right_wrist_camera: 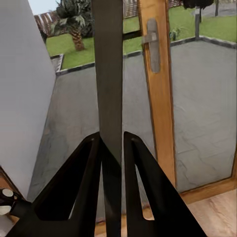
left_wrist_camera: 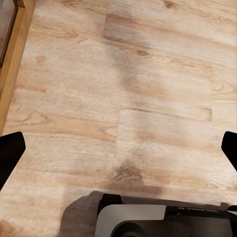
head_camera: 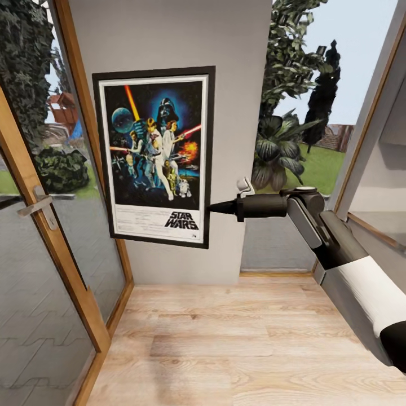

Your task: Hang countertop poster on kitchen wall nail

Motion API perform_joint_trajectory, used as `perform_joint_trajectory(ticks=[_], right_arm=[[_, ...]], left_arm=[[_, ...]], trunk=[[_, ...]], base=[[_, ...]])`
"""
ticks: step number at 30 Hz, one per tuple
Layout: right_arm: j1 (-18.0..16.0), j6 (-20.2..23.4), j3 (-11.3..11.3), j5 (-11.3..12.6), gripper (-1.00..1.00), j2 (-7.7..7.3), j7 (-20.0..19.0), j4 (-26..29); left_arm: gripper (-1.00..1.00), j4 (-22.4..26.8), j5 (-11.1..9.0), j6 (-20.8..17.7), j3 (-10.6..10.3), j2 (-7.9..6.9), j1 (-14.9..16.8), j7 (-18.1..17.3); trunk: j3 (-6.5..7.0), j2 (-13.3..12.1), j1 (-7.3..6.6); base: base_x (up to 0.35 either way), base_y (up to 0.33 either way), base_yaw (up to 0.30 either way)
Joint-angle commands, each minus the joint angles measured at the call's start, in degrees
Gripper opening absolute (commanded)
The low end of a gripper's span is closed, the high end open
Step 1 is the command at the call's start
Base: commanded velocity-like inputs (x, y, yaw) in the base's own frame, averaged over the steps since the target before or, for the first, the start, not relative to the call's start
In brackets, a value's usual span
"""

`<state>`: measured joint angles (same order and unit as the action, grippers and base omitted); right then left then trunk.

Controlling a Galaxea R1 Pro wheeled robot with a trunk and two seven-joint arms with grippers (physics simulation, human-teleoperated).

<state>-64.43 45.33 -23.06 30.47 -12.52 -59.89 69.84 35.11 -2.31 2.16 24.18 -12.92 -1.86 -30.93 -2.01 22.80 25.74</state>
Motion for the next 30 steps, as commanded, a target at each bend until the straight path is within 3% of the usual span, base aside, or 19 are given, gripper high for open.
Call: perform_joint_trajectory(ticks=[1, 16, 19, 22, 30], right_arm=[[-0.06, 0.38, -0.10, 0.39, -1.00, -0.05, -0.04, 0.13], [-0.88, 0.38, -0.14, 0.28, -1.00, -0.05, -0.31, 1.68], [-1.27, 0.44, -0.14, -2.85, -1.00, -0.05, -0.40, 1.76], [-1.39, 0.46, -0.14, -4.01, -1.00, -0.05, -0.45, 1.78], [-1.43, 0.46, -0.14, -4.77, -1.00, -0.05, -0.50, 2.23]], left_arm=[[1.00, 0.03, -0.23, -0.01, 0.08, 0.00, 0.01, -0.27], [1.00, 0.04, -0.23, 0.00, 0.08, 0.00, 0.01, -0.27], [1.00, 0.05, -0.19, -0.01, 0.08, 0.00, 0.01, -0.27], [1.00, 0.05, -0.16, -0.01, 0.05, 0.00, 0.01, -0.27], [1.00, 0.05, -0.16, 0.01, 0.07, 0.00, 0.01, -0.27]], trunk=[[-0.12, 0.12, 0.04], [-0.12, 0.12, 0.04], [-0.12, 0.12, 0.04], [-0.12, 0.12, 0.04], [-0.12, 0.12, 0.04]], base=[[0.000, 0.000, 0.000], [0.000, 0.000, 0.000], [0.000, 0.000, 0.000], [0.000, 0.000, 0.000], [0.000, 0.000, 0.000]])
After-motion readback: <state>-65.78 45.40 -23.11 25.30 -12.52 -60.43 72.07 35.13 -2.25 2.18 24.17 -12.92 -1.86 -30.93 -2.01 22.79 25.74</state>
